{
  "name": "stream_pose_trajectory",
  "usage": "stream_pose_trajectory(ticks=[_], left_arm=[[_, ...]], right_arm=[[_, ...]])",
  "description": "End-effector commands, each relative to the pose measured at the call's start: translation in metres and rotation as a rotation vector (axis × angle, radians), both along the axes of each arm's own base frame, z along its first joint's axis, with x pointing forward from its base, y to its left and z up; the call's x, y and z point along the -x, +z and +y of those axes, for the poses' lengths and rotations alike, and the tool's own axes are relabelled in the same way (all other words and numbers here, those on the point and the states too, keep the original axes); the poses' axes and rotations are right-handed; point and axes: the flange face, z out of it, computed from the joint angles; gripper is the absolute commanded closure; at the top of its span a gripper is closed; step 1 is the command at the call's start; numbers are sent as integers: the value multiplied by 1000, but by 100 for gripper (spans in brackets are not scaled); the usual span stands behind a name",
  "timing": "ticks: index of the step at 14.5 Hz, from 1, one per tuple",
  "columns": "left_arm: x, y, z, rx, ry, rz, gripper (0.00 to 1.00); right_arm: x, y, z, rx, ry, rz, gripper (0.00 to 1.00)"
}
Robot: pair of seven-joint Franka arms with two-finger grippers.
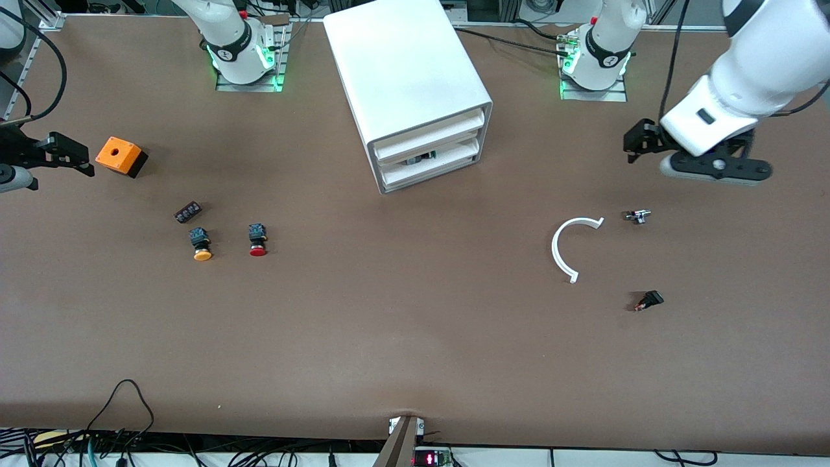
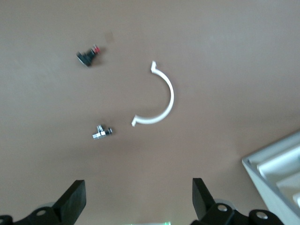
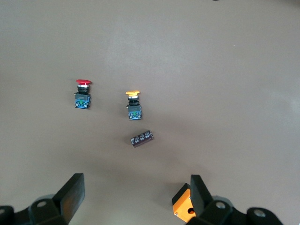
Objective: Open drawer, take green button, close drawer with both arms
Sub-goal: 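Reach the left gripper to the drawer handle while the right gripper moves forward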
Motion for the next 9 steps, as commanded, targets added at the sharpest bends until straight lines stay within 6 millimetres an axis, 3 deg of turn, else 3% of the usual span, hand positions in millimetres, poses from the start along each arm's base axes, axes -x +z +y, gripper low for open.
stream_pose_trajectory(ticks=[1, 2, 4, 6, 9], left_arm=[[3, -10, -37, -5, -80, 80, 0], [6, -16, -45, -8, -98, 106, 0], [16, -29, -66, 1, -133, 178, 0], [21, -43, -73, 64, -134, 256, 0], [16, -83, -81, 181, -111, 407, 0]], right_arm=[[-7, -9, 4, -13, 2, 15, 0], [-13, -20, 8, -16, 18, 29, 0], [-21, -39, 35, -15, 69, 68, 0], [-22, -40, 39, -17, 75, 62, 0], [-22, -42, 42, -18, 78, 73, 0]])
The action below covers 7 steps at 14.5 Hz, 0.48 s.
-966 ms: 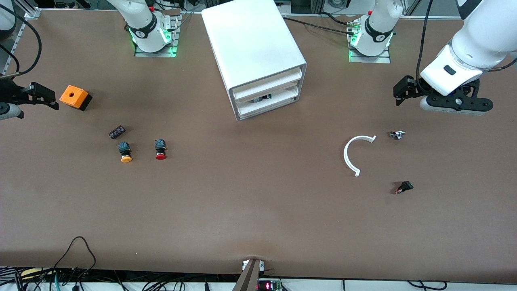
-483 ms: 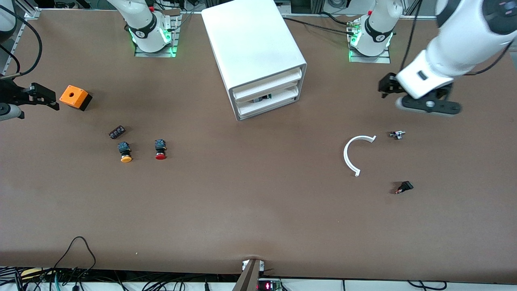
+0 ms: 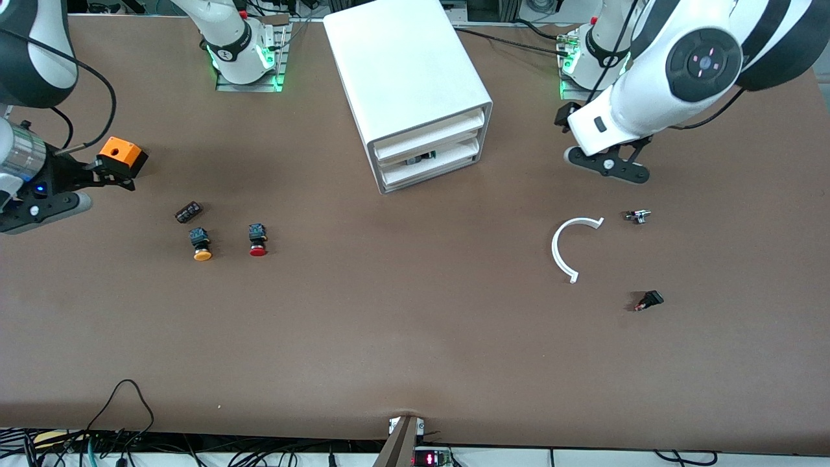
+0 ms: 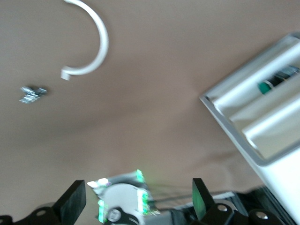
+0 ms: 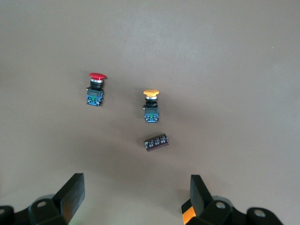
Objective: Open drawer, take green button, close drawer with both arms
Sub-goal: 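Reach the left gripper to the drawer handle while the right gripper moves forward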
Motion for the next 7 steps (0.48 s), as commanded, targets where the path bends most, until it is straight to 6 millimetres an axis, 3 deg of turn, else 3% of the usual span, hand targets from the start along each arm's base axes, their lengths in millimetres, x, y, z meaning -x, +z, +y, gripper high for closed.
stream_pose_trajectory(ticks=[1, 4, 6, 7], left_arm=[[-14, -47, -6, 84, 11, 152, 0], [-26, -110, -18, 121, 23, 264, 0], [-38, -145, -15, 266, 40, 334, 0], [-48, -175, -7, 370, 0, 327, 0]], right_arm=[[-1, 9, -1, -13, 1, -12, 0], [-4, 4, 20, -13, 77, -12, 0], [-8, 1, 16, -47, 51, -26, 0], [-9, 4, 14, -111, 27, -40, 0]])
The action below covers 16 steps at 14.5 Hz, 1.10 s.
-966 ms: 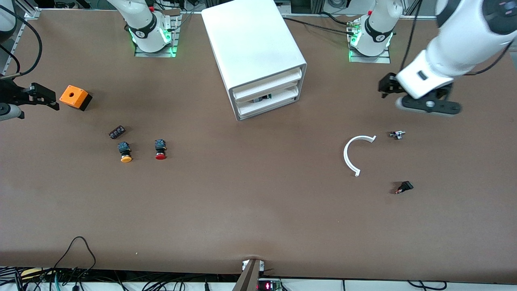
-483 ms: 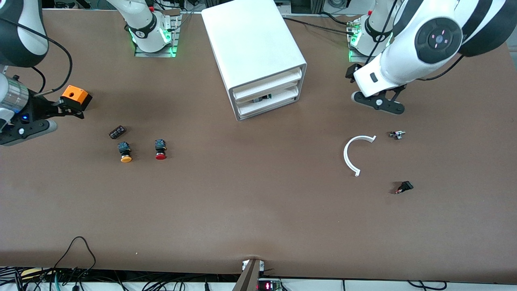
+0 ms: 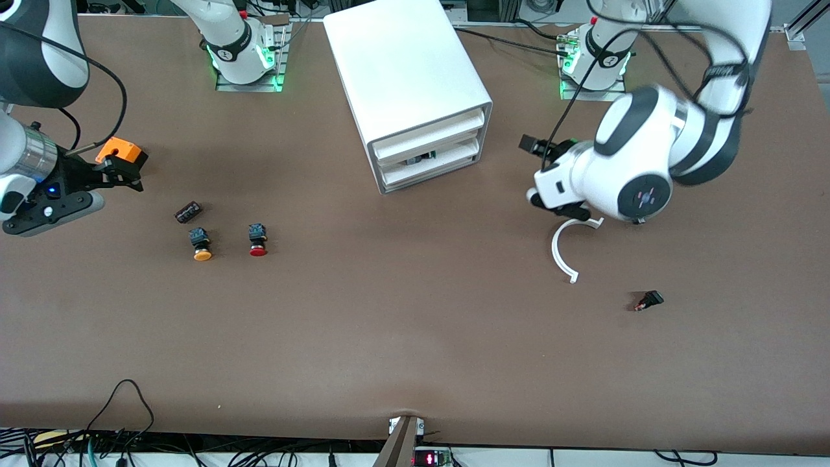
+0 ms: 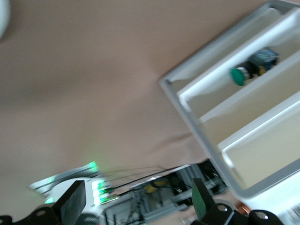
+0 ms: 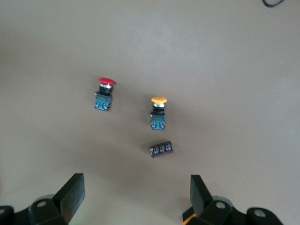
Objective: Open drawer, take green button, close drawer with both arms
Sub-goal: 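Grasp the white cabinet's drawer handle with the left gripper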
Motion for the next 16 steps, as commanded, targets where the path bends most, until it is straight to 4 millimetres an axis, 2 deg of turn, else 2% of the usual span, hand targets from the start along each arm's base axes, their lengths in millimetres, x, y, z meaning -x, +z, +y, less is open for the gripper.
stream_pose_trajectory(ticks=[1, 3, 5, 9, 10, 13, 14, 16], left_arm=[[-20, -50, 17, 234, -18, -37, 0], [-19, -79, 16, 347, 14, -120, 0], [-16, -108, 16, 444, 12, -194, 0], [18, -153, -2, 781, 182, -161, 1], [24, -160, -6, 827, 182, -169, 4], [36, -176, -9, 843, 188, -145, 5], [38, -180, -12, 863, 199, -144, 5], [47, -194, -13, 931, 208, -162, 7]], right_arm=[[-6, 8, -2, -112, -23, -32, 0], [-13, 10, 6, -141, -20, -43, 0], [-20, 4, 14, -138, -4, -35, 0], [-29, -19, 17, -141, 16, 5, 0], [-32, -28, 17, -142, 31, 18, 0], [-34, -33, 23, -137, 29, 17, 0], [-35, -37, 38, -133, 51, 22, 0], [-39, -40, 55, -126, 78, 5, 0]])
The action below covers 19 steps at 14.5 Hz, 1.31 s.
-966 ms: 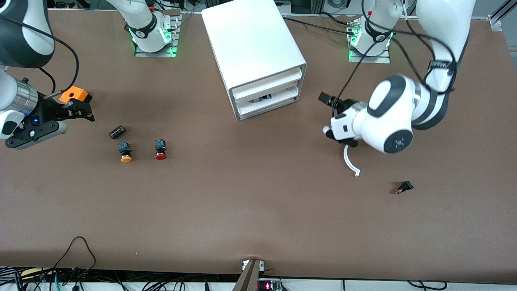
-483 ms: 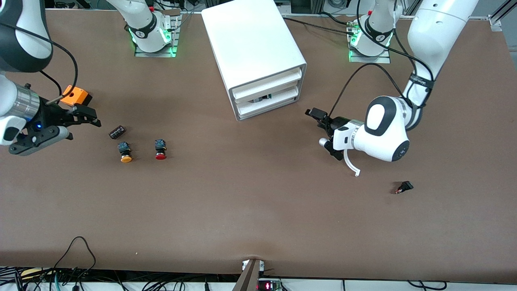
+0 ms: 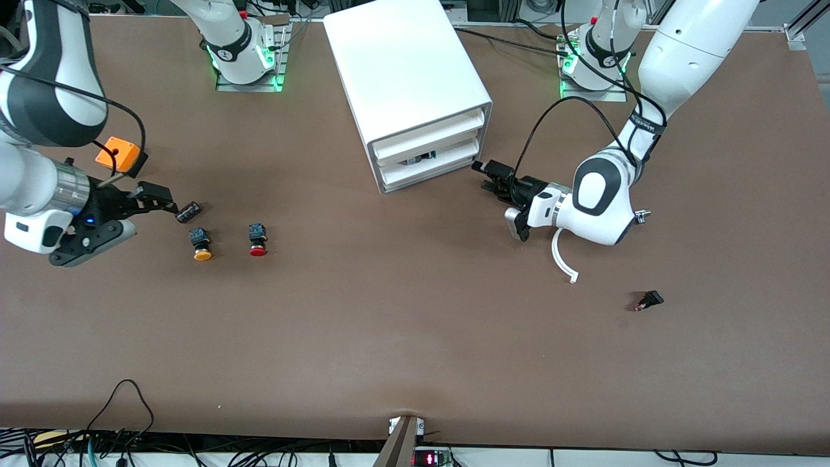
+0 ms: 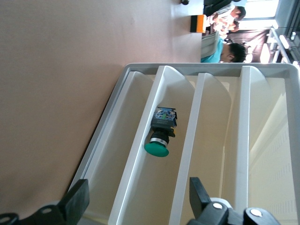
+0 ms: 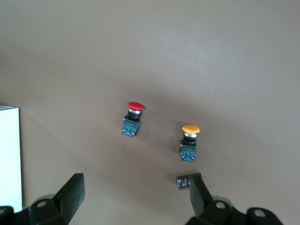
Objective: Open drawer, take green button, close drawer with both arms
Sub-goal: 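Grasp the white cabinet's drawer handle with the left gripper, then pull the drawer open with the left gripper while the right gripper approaches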
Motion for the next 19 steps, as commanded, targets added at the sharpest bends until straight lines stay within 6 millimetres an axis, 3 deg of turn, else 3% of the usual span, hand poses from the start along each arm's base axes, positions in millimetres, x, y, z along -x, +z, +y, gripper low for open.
stream_pose_trajectory(ticks=[1, 3, 5, 7, 9, 12, 16, 17, 18, 19], left_arm=[[12, -20, -6, 92, 19, -37, 7], [18, -37, -7, 109, 6, -61, 7], [27, -41, -18, 101, -11, -82, 7], [33, -42, -22, 111, 7, -71, 9], [45, -47, -30, 142, -1, -76, 18], [55, -52, -35, 166, -20, -95, 26], [62, -56, -38, 169, -24, -86, 31], [63, -56, -40, 172, -20, -83, 34], [64, -57, -40, 175, -23, -85, 47], [64, -58, -41, 174, -22, -84, 65]], right_arm=[[-7, 3, 20, -8, 33, -32, 0], [-9, -6, 30, -10, 45, -21, 0], [-10, -13, 31, -17, 60, -14, 0], [-9, -14, 57, -11, 98, -21, 0], [-10, -15, 68, -11, 113, -39, 0], [-10, -15, 68, -15, 147, -43, 0], [-16, -12, 72, -28, 258, -70, 0], [-17, -12, 72, -30, 274, -73, 0], [-18, -14, 73, -36, 297, -75, 0], [-21, -11, 74, -42, 308, -86, 0]])
